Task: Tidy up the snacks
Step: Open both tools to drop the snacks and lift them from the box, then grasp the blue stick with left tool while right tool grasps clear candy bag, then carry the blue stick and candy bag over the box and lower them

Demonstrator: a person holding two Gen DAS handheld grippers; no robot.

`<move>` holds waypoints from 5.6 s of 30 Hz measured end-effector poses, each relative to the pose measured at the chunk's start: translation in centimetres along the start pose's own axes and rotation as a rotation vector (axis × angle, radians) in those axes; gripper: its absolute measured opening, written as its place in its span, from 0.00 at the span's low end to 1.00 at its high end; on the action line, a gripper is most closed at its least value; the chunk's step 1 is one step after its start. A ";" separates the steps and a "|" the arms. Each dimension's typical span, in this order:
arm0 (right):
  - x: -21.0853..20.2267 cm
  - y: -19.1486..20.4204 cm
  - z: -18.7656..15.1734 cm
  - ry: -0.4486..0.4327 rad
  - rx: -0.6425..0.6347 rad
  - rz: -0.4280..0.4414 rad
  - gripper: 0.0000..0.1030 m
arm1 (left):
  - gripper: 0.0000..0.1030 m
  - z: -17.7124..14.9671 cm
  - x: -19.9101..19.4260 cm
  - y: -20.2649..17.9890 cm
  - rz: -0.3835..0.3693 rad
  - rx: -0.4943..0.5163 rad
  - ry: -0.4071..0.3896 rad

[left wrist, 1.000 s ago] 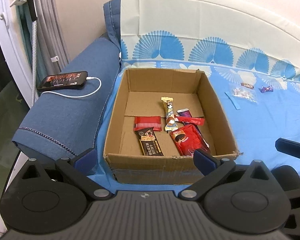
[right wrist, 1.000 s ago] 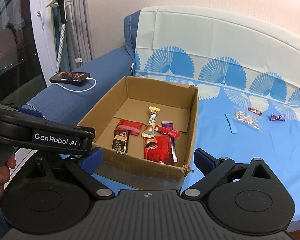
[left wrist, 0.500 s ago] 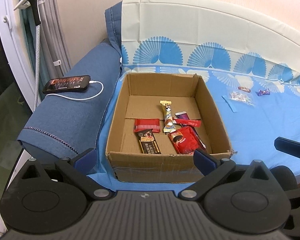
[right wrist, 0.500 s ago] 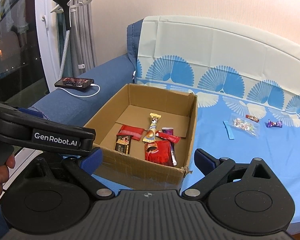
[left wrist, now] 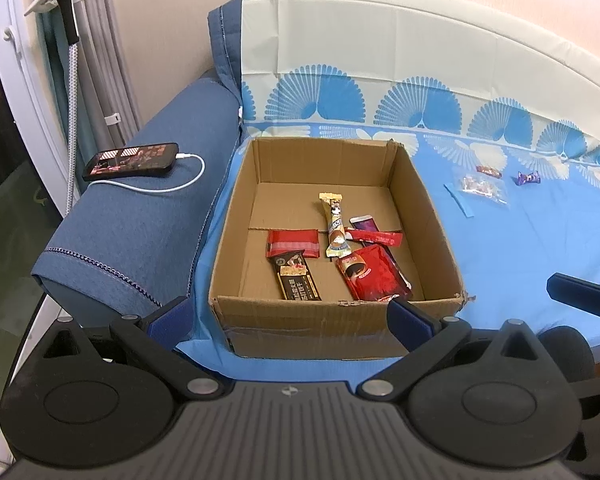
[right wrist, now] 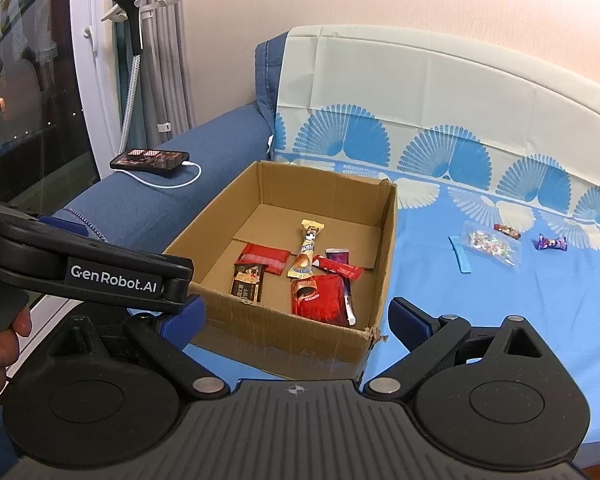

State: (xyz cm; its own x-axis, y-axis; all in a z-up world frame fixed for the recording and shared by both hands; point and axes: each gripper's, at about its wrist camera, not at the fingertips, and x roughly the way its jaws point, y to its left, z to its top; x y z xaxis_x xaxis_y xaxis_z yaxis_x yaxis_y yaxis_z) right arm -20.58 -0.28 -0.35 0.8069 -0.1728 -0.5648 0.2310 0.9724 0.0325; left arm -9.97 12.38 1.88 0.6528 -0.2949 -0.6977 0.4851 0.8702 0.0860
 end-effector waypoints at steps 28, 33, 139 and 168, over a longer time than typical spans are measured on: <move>2.3 -2.8 -0.9 0.058 0.066 0.045 0.96 | 1.00 0.5 2.6 -2.7 0.022 0.072 0.075; 2.6 -3.5 -1.1 0.065 0.089 0.048 0.96 | 1.00 0.8 3.3 -3.4 0.018 0.084 0.092; 12.6 -35.9 -1.5 -0.046 0.454 -0.385 0.14 | 0.13 18.6 22.8 -29.6 -0.283 0.306 0.183; 0.8 -5.6 -1.2 0.029 0.048 0.025 0.14 | 0.13 3.4 3.0 -1.0 -0.145 0.002 0.134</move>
State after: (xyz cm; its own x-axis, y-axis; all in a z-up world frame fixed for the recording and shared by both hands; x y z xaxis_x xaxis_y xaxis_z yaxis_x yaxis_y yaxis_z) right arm -21.87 -5.65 -1.94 0.7966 -0.1436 -0.5872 0.2375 0.9676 0.0856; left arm -6.46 9.27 2.11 0.4931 -0.3618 -0.7912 0.5693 0.8218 -0.0209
